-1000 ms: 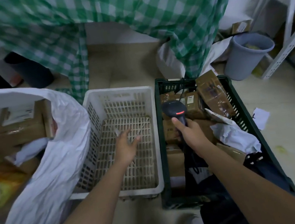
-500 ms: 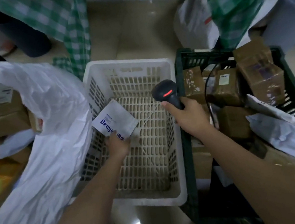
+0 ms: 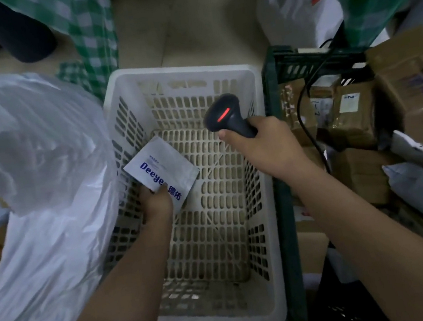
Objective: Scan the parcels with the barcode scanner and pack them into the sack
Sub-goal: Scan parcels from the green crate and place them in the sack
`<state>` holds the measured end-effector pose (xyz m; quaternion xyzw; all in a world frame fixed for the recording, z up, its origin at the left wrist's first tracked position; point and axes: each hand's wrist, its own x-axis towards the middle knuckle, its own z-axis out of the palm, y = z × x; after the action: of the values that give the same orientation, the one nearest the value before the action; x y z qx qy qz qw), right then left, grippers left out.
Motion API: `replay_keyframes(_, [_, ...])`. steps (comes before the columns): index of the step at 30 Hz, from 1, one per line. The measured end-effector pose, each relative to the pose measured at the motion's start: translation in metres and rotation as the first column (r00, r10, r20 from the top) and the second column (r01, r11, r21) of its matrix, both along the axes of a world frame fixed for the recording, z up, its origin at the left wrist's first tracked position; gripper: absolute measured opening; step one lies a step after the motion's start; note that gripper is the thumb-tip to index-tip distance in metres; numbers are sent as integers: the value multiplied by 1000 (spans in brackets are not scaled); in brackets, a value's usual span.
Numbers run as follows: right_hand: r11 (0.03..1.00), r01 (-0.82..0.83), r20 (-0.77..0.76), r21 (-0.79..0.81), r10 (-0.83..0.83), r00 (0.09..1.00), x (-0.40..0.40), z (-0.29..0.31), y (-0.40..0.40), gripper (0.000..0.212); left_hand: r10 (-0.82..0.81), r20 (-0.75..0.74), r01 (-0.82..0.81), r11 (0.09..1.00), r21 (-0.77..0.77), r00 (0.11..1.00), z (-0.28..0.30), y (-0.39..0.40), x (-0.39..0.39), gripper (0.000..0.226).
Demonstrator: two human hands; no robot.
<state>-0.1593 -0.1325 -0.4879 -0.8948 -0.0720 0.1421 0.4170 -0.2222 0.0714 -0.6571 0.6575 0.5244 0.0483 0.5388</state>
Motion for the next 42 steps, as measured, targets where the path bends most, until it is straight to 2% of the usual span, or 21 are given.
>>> replay_keyframes(6, [991, 84, -30, 107, -81, 996, -12, 14, -14, 41, -211, 220, 179, 971, 159, 952, 64, -32, -7, 17])
replay_keyframes(8, [975, 141, -43, 169, -136, 990, -21, 29, -26, 40, -326, 284, 255, 931, 261, 902, 97, -43, -12, 8])
replay_keyframes(11, [939, 252, -3, 236, -259, 966, -39, 63, -53, 31, -537, 338, 360, 810, 464, 773, 144, -61, -29, 15])
replay_keyframes(13, [884, 335, 19, 327, -360, 933, -52, 88, -73, 34, -693, 364, 386, 676, 627, 622, 174, -76, -46, 20])
replay_keyframes(14, [864, 365, 39, 348, -402, 915, -60, 100, -84, 35, -770, 336, 395, 587, 707, 543, 185, -82, -54, 15])
replay_keyframes(15, [860, 380, 72, 340, -427, 901, -68, 113, -96, 34, -839, 279, 402, 483, 778, 468, 191, -88, -62, 11])
replay_keyframes(17, [864, 394, 134, 314, -451, 883, -85, 135, -117, 30, -941, 135, 422, 264, 867, 311, 192, -102, -81, 18])
replay_keyframes(20, [888, 354, 73, 293, -390, 918, -113, 142, -139, 21, -996, -31, 501, 13, 865, 80, 181, -123, -109, 25])
replay_keyframes(22, [927, 297, 13, 228, -308, 951, -129, 129, -144, 18, -968, -250, 528, -223, 819, -22, 168, -132, -119, 33])
replay_keyframes(23, [937, 286, -17, 203, -288, 957, -135, 120, -144, 18, -940, -334, 586, -307, 750, -64, 166, -134, -124, 39])
replay_keyframes(24, [938, 284, -54, 196, -279, 959, -140, 111, -142, 21, -908, -408, 652, -367, 664, -96, 165, -135, -128, 46])
replay_keyframes(26, [934, 286, -126, 214, -264, 956, -142, 95, -138, 26, -871, -475, 742, -398, 540, -122, 167, -134, -130, 57])
replay_keyframes(28, [935, 276, -176, 222, -240, 955, -138, 83, -137, 28, -881, -461, 797, -355, 489, -110, 172, -136, -128, 57])
replay_keyframes(31, [942, 255, -199, 218, -213, 957, -131, 77, -137, 28, -927, -375, 853, -179, 490, 21, 170, -140, -125, 39])
replay_keyframes(33, [930, 275, -196, 244, -230, 953, -126, 76, -137, 29, -927, -321, 843, -12, 538, 192, 163, -145, -124, 36])
replay_keyframes(36, [915, 301, -210, 270, -249, 945, -120, 74, -136, 29, -844, -204, 793, 344, 503, 496, 156, -153, -121, 76])
replay_keyframes(38, [916, 295, -218, 270, -240, 946, -117, 73, -134, 27, -780, -84, 746, 553, 372, 620, 154, -154, -116, 91])
replay_keyframes(39, [919, 287, -218, 271, -232, 948, -117, 74, -133, 26, -753, 4, 723, 634, 275, 658, 153, -153, -113, 91])
replay_keyframes(40, [921, 278, -213, 272, -224, 951, -118, 76, -131, 26, -715, 83, 695, 696, 181, 694, 153, -153, -111, 86])
replay_keyframes(42, [931, 249, -191, 267, -202, 960, -121, 81, -128, 24, -652, 130, 650, 757, 66, 747, 159, -151, -108, 67])
